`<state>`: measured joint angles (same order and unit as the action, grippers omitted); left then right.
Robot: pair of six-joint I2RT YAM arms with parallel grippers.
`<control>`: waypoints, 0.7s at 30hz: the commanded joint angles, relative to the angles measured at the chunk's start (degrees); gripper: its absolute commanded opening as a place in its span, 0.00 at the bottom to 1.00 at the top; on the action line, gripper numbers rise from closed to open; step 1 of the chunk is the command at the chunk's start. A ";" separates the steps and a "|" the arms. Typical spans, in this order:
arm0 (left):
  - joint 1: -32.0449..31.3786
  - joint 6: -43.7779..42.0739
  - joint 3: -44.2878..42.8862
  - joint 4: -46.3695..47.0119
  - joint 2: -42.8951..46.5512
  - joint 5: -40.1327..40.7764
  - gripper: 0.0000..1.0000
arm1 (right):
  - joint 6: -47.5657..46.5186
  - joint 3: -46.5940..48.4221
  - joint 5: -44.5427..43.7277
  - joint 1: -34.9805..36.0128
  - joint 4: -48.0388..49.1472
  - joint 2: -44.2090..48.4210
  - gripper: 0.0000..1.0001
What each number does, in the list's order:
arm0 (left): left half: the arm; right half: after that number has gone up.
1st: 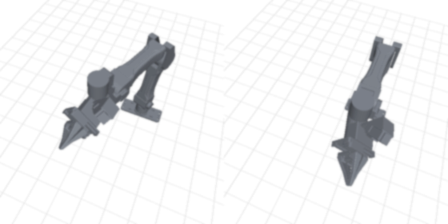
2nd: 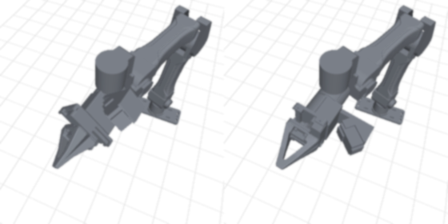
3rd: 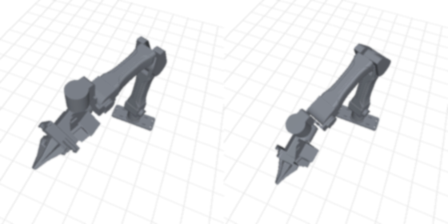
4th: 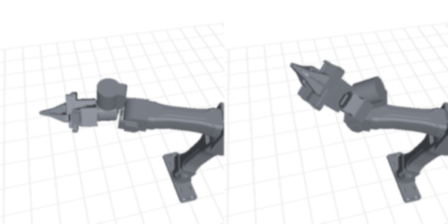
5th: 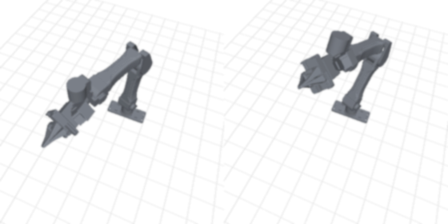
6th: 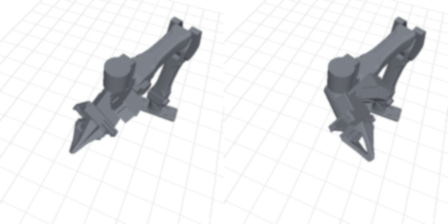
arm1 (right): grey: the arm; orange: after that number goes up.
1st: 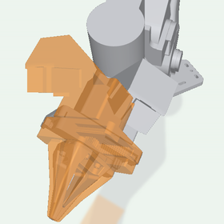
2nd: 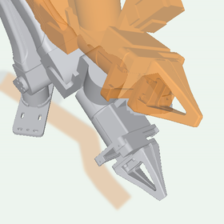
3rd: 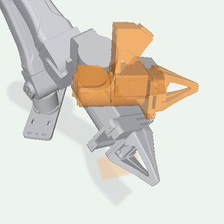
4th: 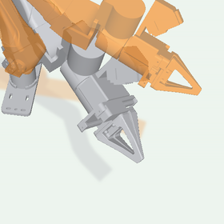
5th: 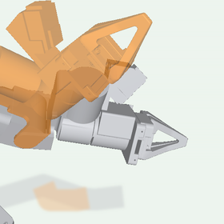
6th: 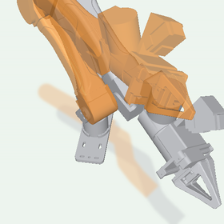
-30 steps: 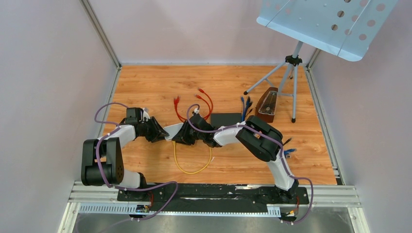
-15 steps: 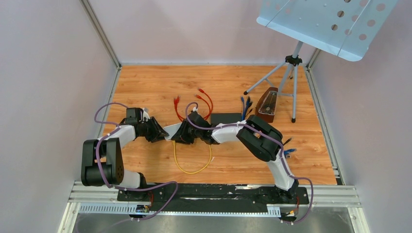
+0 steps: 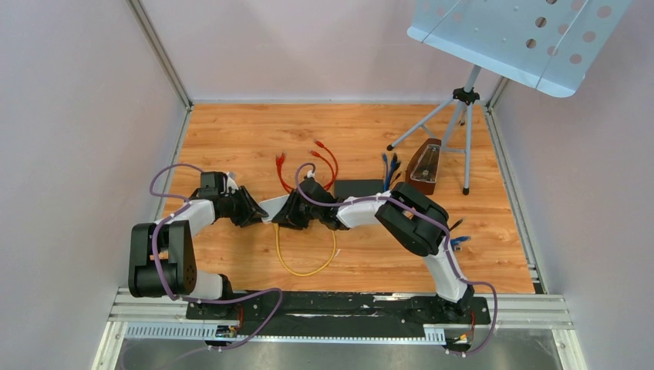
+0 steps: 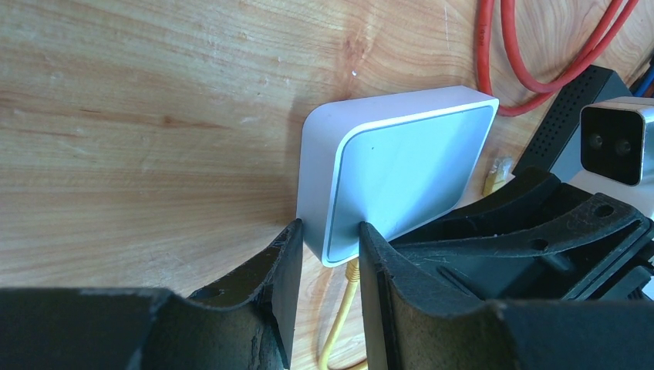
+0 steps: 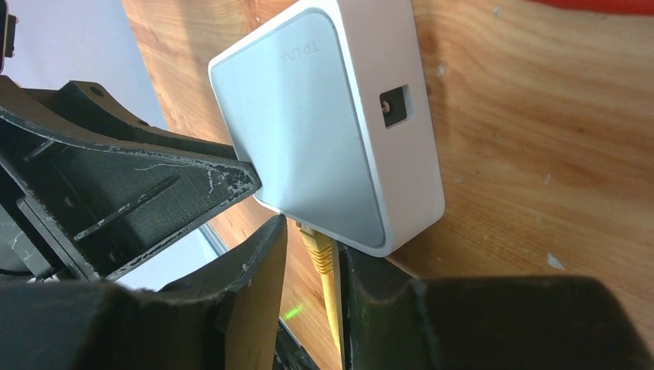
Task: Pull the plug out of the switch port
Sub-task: Pull the connector from the switch port.
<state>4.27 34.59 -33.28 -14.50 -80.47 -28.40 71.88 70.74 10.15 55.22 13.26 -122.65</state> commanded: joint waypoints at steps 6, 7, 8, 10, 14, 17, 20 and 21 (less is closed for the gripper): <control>-0.05 0.03 0.89 -1.67 1.19 -0.16 0.40 | -1.12 -4.57 0.71 -0.26 8.42 -0.23 0.25; -0.05 0.04 0.87 -1.71 1.19 -0.21 0.40 | -1.06 -4.79 0.82 -0.24 8.71 -0.29 0.24; -0.05 0.04 0.87 -1.68 1.21 -0.22 0.40 | -1.11 -4.70 0.75 -0.25 8.56 -0.37 0.24; -0.05 -0.03 0.86 -1.61 1.19 -0.29 0.40 | -1.05 -3.92 0.52 -0.25 7.32 -0.52 0.26; -0.04 -0.09 0.89 -1.80 1.40 -0.20 0.40 | -0.95 -1.31 -0.49 -0.25 1.73 -0.81 0.27; -0.05 -0.02 0.86 -1.79 1.39 -0.24 0.40 | -1.26 0.41 -0.62 -0.34 -1.59 -1.58 0.18; -0.05 0.10 0.85 -1.63 1.41 -0.39 0.40 | -1.17 0.36 0.16 -0.46 -1.50 -1.83 0.02; -0.05 0.05 0.91 -1.65 1.51 -0.37 0.40 | -1.36 0.50 0.40 -0.50 -1.48 -1.91 0.00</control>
<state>4.27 34.61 -33.26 -15.14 -80.34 -28.49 71.37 69.80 11.07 55.02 15.20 -122.65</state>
